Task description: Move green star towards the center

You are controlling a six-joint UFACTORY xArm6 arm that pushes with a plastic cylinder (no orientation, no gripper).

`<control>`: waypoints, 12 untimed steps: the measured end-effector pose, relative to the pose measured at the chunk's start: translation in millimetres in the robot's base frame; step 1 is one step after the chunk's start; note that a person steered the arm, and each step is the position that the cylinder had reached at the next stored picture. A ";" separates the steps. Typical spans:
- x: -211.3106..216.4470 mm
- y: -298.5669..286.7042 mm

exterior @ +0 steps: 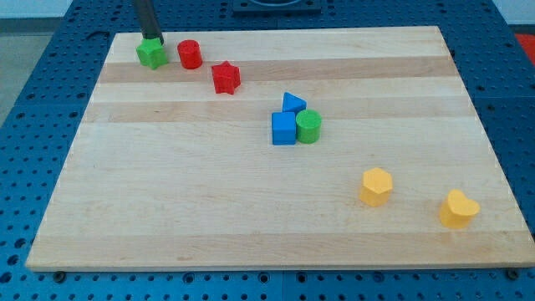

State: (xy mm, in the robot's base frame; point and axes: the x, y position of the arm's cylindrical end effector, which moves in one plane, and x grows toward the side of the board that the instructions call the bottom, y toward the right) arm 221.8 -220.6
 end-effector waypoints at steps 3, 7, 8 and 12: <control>1.1 -7.9; 53.6 15.7; 37.1 0.0; 73.5 44.6</control>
State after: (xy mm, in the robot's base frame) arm 295.3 -176.0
